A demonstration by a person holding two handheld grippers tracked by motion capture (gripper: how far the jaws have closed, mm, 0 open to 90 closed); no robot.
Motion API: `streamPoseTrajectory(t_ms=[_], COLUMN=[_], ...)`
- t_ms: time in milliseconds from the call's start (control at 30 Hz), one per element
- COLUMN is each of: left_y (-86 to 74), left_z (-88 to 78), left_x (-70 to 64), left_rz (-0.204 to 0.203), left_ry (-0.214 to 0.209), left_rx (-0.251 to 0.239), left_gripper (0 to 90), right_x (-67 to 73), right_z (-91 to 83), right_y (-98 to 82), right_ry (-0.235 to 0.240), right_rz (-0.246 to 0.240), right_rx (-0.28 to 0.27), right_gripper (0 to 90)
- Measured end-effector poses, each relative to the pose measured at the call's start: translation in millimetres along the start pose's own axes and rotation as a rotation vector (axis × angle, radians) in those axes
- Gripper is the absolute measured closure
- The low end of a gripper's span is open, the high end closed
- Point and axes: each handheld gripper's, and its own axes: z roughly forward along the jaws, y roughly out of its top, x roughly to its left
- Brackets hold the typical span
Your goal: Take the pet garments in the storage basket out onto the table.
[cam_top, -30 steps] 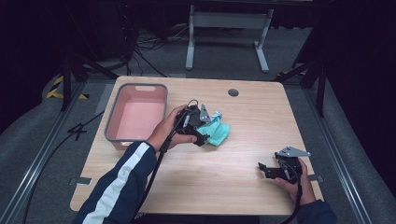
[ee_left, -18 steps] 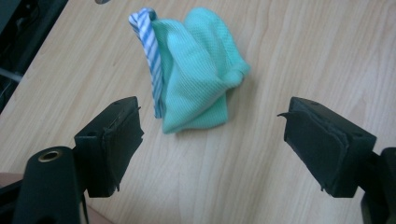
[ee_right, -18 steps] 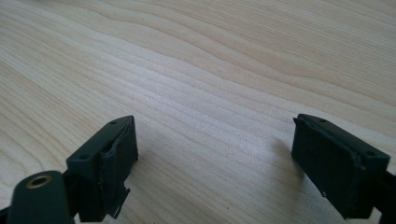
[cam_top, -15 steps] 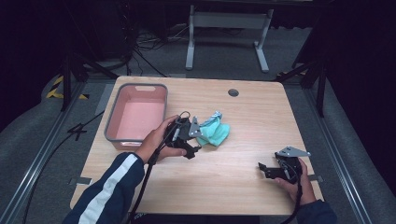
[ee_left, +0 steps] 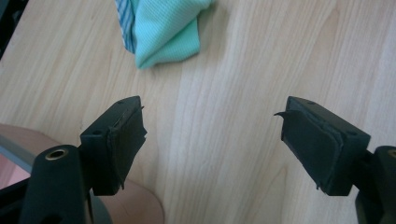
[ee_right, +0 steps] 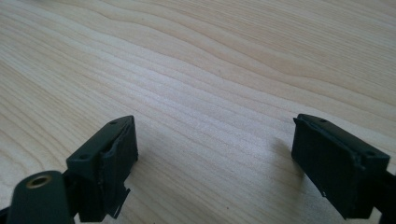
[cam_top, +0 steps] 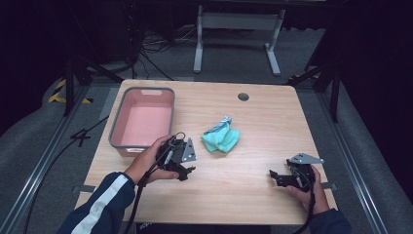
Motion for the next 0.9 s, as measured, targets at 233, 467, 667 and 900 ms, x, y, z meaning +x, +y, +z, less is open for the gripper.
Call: streamPoseTrajectory(t_ms=[233, 467, 667, 900], left_y=[-21.3, -44.6, -65.0, -88.3], left_z=[-4.6, -12.5, -13.6, -13.5], left_x=[-11.0, -15.5, -18.4, -20.0], left_rz=[0.017, 0.018, 0.002, -0.044], left_ry=[-0.002, 0.004, 0.0, 0.018], left_rx=[0.008, 0.042, 0.072, 0.079], left_gripper=[20.9, 19.8, 19.6, 20.5], right_x=[0.0, 0.0, 0.0, 0.0], right_z=[0.0, 0.0, 0.0, 0.0], right_y=[0.0, 0.0, 0.0, 0.0], right_ry=[0.0, 0.0, 0.0, 0.0], right_rz=[0.0, 0.0, 0.0, 0.0], right_rx=[0.0, 0.0, 0.0, 0.0], right_gripper=[14.7, 14.7, 14.7, 14.7])
